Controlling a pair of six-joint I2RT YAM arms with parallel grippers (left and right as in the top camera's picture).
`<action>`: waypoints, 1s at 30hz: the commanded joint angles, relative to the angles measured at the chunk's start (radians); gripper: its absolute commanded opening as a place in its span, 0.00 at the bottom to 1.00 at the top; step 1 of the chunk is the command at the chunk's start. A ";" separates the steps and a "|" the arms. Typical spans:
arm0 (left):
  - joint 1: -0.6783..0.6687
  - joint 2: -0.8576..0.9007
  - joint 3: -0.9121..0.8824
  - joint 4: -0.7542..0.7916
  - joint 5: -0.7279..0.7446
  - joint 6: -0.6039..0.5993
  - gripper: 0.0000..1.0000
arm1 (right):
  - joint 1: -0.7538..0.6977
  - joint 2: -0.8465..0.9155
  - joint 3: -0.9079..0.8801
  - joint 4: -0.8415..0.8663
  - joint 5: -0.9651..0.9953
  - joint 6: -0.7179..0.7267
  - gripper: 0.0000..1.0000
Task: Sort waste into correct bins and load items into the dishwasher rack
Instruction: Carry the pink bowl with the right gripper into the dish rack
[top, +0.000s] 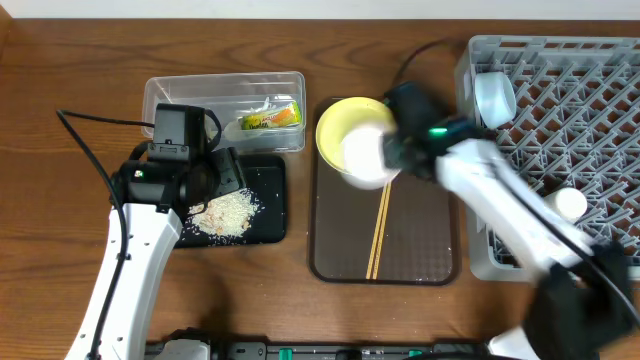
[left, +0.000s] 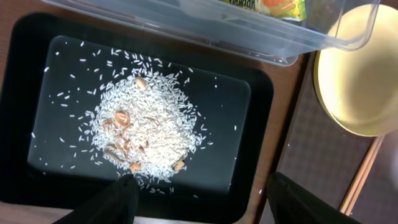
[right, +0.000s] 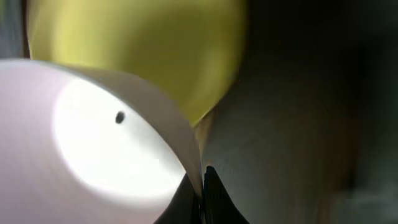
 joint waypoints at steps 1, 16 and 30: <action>0.004 0.003 -0.006 -0.002 -0.012 -0.013 0.69 | -0.092 -0.120 0.014 0.072 0.301 -0.117 0.01; 0.004 0.003 -0.006 -0.002 -0.012 -0.013 0.69 | -0.439 -0.044 0.014 0.653 0.663 -0.607 0.01; 0.004 0.003 -0.006 -0.002 -0.012 -0.013 0.69 | -0.526 0.235 0.014 1.101 0.867 -0.946 0.01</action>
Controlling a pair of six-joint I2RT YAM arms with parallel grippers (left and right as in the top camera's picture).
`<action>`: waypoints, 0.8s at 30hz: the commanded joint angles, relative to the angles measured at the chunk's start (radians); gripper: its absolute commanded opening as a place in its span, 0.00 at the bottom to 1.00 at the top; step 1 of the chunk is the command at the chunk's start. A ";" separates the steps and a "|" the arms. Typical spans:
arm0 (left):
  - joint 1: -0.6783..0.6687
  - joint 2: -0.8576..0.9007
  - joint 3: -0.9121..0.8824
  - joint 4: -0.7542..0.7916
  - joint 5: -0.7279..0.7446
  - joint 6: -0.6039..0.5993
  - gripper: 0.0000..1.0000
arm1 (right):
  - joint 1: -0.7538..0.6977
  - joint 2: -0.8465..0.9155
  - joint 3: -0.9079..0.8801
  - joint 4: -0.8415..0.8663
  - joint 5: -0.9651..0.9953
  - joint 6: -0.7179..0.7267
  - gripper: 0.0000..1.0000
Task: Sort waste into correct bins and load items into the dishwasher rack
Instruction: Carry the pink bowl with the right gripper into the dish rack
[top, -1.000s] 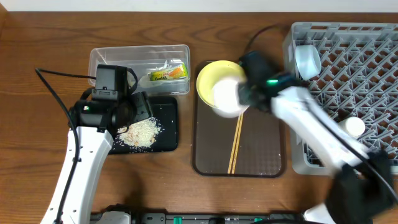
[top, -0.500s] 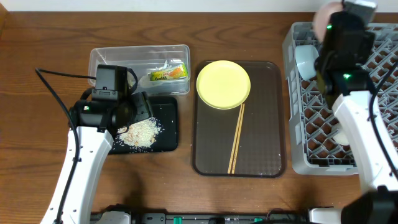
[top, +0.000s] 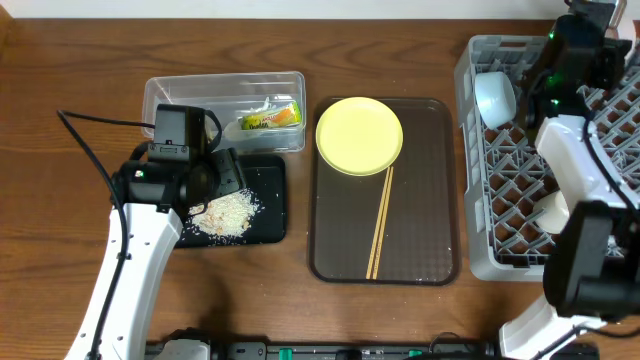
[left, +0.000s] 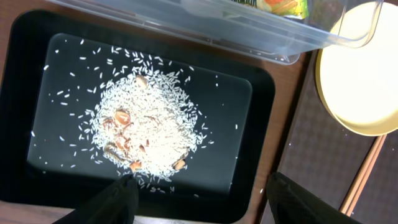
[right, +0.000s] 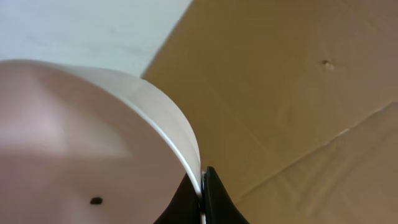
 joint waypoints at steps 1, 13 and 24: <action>0.004 0.002 -0.001 -0.002 -0.012 -0.013 0.69 | -0.017 0.045 0.006 0.019 0.064 -0.087 0.01; 0.004 0.002 -0.001 -0.002 -0.012 -0.013 0.69 | -0.016 0.182 0.006 0.015 0.195 -0.084 0.01; 0.004 0.002 -0.001 -0.002 -0.012 -0.013 0.69 | 0.046 0.186 0.006 -0.091 0.188 0.043 0.01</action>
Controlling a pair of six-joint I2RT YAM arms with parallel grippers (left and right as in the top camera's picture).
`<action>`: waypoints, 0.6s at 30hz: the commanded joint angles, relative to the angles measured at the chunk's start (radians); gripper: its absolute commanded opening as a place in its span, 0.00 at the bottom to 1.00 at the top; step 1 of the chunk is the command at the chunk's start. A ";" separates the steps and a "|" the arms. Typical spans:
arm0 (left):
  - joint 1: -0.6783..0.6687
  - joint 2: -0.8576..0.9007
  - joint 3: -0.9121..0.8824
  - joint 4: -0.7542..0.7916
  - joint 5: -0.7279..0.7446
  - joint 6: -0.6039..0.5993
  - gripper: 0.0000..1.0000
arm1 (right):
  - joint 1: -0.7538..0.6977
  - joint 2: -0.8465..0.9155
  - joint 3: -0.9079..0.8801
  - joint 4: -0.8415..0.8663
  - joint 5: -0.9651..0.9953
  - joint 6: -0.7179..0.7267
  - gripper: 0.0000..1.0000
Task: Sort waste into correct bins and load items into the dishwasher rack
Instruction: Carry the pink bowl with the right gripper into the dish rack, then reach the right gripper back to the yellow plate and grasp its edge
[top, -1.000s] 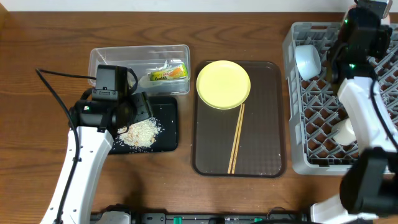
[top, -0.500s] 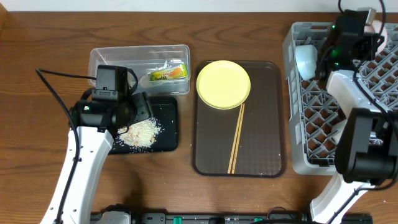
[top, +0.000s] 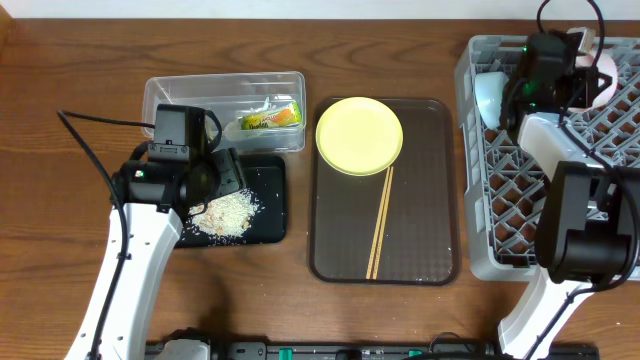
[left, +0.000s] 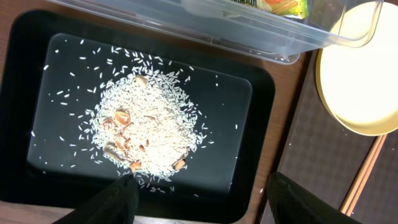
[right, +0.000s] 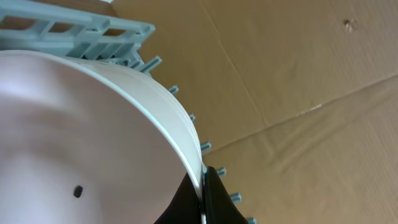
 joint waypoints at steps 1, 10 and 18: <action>0.004 0.002 -0.001 -0.002 -0.012 -0.013 0.69 | 0.045 0.010 0.005 -0.056 -0.011 0.100 0.01; 0.004 0.002 -0.001 -0.003 -0.012 -0.013 0.69 | 0.116 -0.033 0.005 -0.333 -0.279 0.322 0.09; 0.004 0.002 -0.001 -0.003 -0.012 -0.013 0.69 | 0.099 -0.223 0.005 -0.555 -0.642 0.479 0.30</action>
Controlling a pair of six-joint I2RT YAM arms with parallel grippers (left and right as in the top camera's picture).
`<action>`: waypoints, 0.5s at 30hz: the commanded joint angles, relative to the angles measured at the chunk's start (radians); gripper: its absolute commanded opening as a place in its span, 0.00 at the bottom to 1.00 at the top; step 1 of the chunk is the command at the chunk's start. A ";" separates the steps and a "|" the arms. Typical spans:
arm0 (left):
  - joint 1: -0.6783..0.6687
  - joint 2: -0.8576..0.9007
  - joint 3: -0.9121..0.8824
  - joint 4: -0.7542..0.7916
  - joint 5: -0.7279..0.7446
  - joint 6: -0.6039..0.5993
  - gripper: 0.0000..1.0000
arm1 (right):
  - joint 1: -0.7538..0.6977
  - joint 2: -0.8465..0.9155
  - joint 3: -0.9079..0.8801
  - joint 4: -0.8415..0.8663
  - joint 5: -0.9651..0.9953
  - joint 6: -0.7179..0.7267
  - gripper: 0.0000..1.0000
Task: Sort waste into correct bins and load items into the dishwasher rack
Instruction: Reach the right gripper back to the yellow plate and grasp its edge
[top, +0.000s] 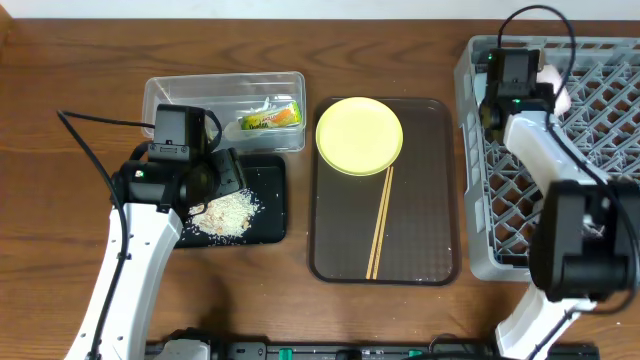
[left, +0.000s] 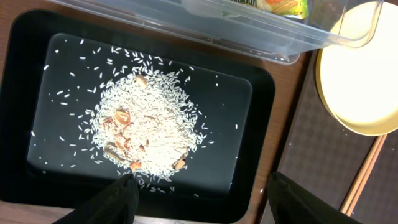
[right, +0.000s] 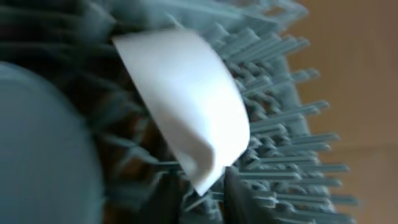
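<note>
A white bowl (right: 186, 93) stands on edge among the tines of the grey dishwasher rack (top: 600, 150), at its back left (top: 555, 92). My right gripper (right: 202, 196) is open, one finger on each side of the bowl's lower rim. A yellow plate (top: 359, 135) and two chopsticks (top: 380, 222) lie on the brown tray (top: 440, 200). My left gripper (left: 199, 205) hangs open over the near edge of the black tray (left: 261, 124), which holds a heap of rice with food scraps (left: 143, 127).
A clear plastic bin (top: 200, 95) behind the black tray holds a green and orange wrapper (top: 270, 117). A pale blue rounded dish (right: 43, 143) sits in the rack just left of the white bowl. The rack fills the table's right side.
The right gripper, then shut on the white bowl's rim above the rack's back edge, is now open with the bowl resting among the tines. The left arm has not moved.
The right gripper held the white bowl by its rim over the yellow plate on the brown tray. It then had the bowl over the rack's far edge, then lower at the back left. Now the bowl stands in the rack. The left gripper stayed open over the rice.
</note>
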 joint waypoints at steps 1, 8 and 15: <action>0.004 0.002 -0.001 -0.002 -0.012 -0.013 0.69 | 0.008 -0.143 0.001 -0.040 -0.247 0.090 0.34; 0.004 0.002 -0.001 -0.002 -0.012 -0.013 0.69 | 0.047 -0.319 0.001 -0.167 -0.721 0.162 0.53; 0.004 0.002 -0.001 -0.002 -0.012 -0.013 0.69 | 0.160 -0.295 -0.005 -0.264 -0.946 0.331 0.53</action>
